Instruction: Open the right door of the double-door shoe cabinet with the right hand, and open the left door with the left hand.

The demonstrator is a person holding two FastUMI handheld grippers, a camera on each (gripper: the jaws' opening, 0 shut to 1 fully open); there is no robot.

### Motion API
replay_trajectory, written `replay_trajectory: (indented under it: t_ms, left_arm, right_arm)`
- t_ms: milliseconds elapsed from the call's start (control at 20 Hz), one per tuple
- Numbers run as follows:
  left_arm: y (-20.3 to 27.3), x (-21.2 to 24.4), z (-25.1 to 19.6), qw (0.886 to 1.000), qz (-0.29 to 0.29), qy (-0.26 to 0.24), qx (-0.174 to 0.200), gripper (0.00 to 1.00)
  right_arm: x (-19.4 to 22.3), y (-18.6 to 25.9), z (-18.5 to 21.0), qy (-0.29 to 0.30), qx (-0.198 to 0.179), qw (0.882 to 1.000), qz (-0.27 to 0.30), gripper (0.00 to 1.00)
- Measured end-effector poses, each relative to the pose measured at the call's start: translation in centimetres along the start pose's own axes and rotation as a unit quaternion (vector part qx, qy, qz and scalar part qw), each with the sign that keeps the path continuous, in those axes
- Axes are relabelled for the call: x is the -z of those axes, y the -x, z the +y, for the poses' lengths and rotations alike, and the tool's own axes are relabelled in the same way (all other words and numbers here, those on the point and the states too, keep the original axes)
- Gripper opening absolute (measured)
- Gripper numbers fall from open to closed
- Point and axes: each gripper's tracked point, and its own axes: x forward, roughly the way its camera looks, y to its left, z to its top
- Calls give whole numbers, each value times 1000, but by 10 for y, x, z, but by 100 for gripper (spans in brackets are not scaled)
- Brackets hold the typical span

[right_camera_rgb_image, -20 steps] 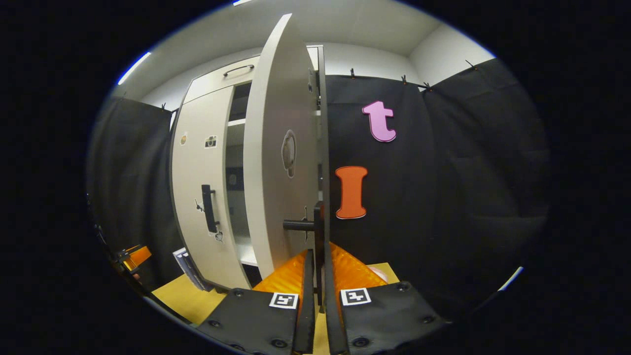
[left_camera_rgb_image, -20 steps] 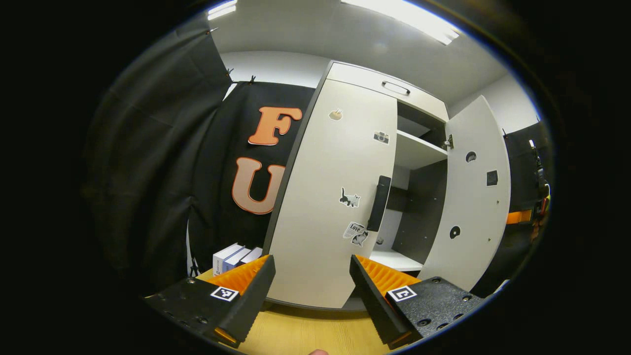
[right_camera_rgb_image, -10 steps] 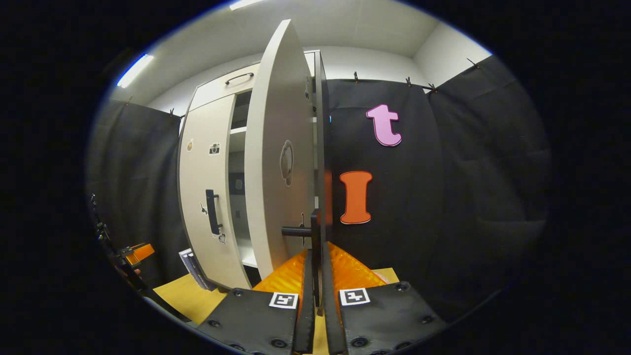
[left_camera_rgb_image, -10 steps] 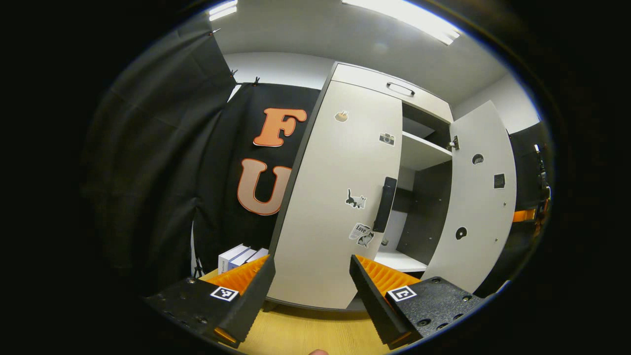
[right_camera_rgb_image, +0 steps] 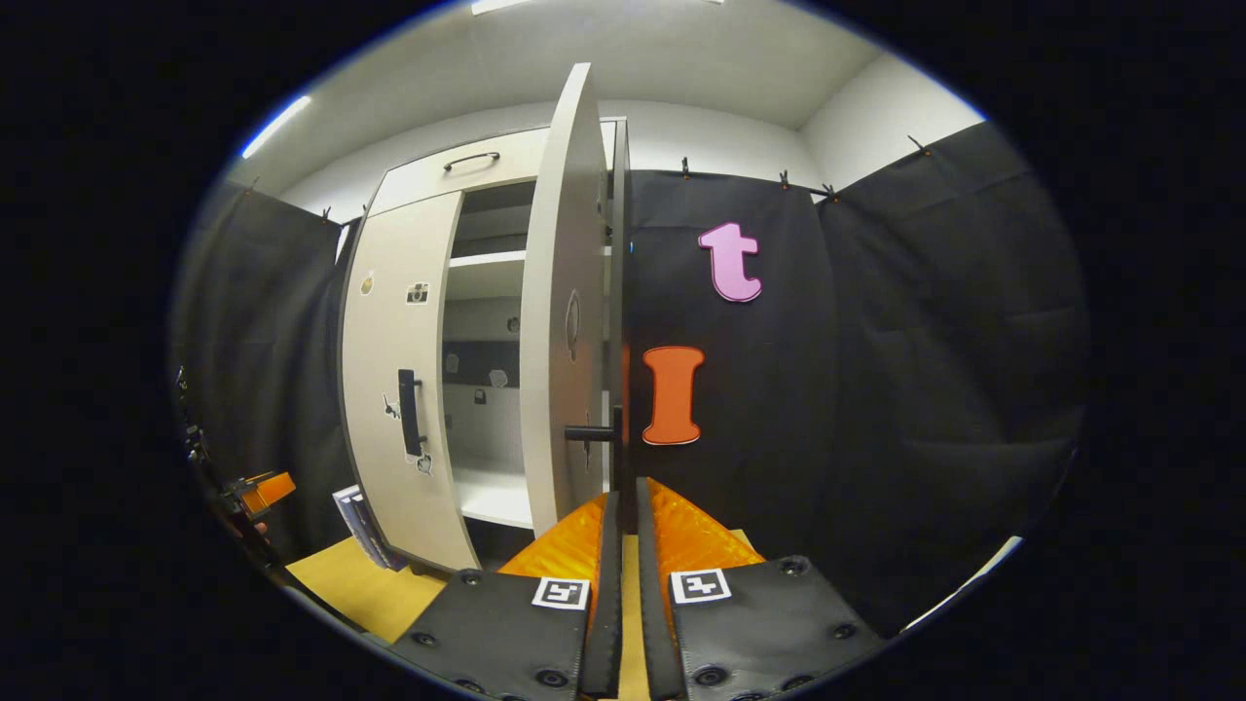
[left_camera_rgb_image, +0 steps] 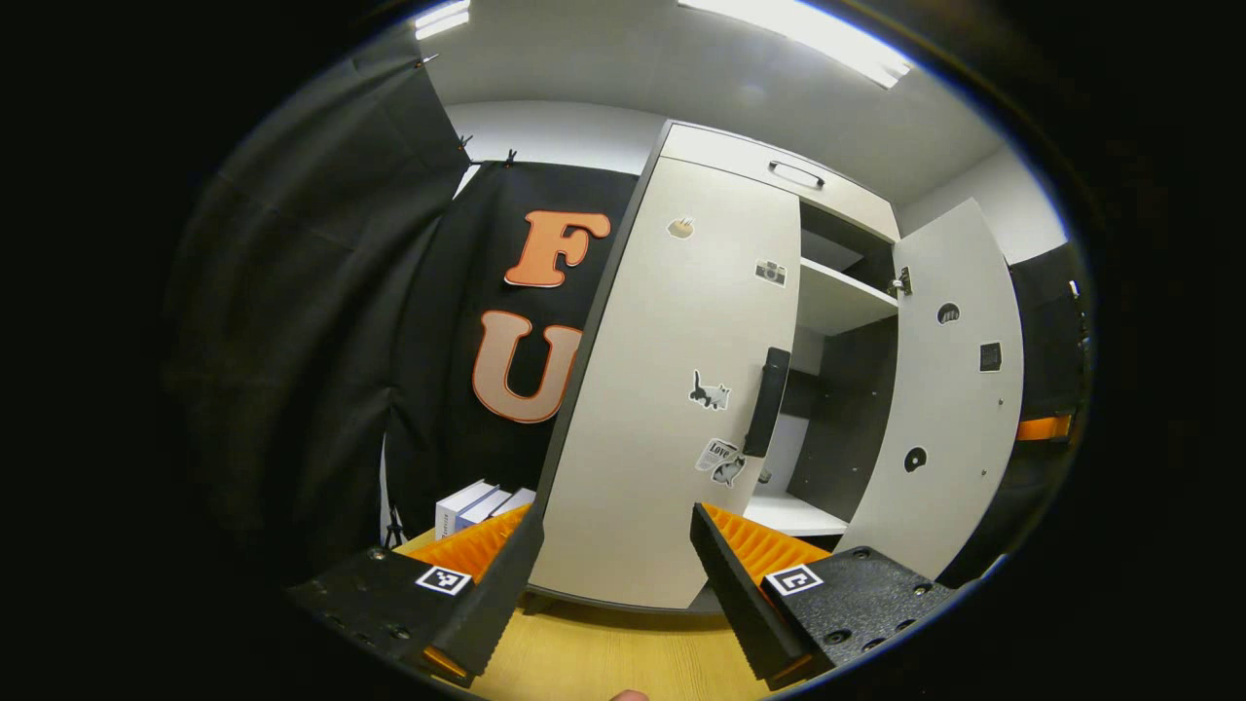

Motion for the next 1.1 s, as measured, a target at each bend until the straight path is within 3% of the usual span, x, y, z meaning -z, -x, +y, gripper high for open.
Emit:
replay_trajectory:
  t_ms: [250, 600, 800, 850, 900, 1000, 1100]
  left_arm:
    - [-4, 0, -5, 1000, 6, 12, 16, 95]
    - [-24, -31, -23, 999, -21, -9, 42, 94]
    - [-51, -40, -50, 998, -14, -7, 62, 94]
    - [-60, -45, -58, 998, -16, -7, 68, 95]
    - [-69, -50, -66, 997, -16, -11, 74, 94]
    - [-89, -56, -83, 996, -16, -20, 85, 94]
    - [-106, -60, -101, 995, -15, -22, 98, 95]
  right_arm:
    - [-11, 45, 13, -15, 37, 999, -7, 18]
    - [-5, 61, 83, -55, -9, 998, -20, 17]
    - [16, 51, 105, -43, -8, 999, -9, 16]
    - [23, 48, 110, -35, -9, 999, -4, 8]
    - [30, 46, 116, -26, -11, 1000, 3, 26]
    - [41, 42, 121, -11, -4, 1000, 15, 39]
    - [54, 53, 125, -5, 3, 1000, 23, 67]
